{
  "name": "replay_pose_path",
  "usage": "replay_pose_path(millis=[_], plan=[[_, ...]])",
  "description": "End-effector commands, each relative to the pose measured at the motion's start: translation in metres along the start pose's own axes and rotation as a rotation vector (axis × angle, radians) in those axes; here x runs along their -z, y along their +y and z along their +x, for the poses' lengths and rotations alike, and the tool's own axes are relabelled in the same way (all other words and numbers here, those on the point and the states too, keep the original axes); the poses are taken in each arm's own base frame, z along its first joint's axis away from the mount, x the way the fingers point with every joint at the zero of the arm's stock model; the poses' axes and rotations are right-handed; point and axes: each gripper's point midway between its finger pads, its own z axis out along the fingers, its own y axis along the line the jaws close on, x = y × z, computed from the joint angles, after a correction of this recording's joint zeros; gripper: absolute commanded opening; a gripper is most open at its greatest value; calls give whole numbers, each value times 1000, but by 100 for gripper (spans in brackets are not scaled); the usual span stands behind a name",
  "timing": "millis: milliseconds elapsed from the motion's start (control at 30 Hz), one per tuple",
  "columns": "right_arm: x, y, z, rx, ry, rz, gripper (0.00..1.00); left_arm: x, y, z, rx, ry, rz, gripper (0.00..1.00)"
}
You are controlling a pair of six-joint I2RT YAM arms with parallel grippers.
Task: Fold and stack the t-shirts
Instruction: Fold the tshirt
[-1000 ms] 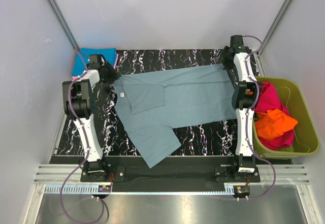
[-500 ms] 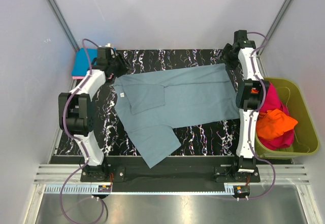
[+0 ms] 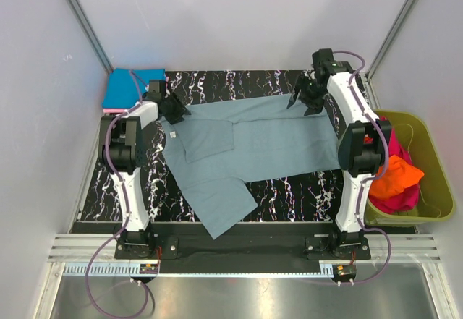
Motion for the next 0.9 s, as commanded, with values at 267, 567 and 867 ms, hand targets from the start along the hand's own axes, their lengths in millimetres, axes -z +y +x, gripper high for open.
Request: replay_pose_path(millis=[267,567,867], plan=[[19,9,71,56,70,-81,75,37,46,-1,32,-37,-171,48],[21,-11,93,58,96,-26,75,72,22,-28,-93,-109,-136,51],[37,-25,109,26,79,23,75,201,-12,47,-139,-230,-110,48]])
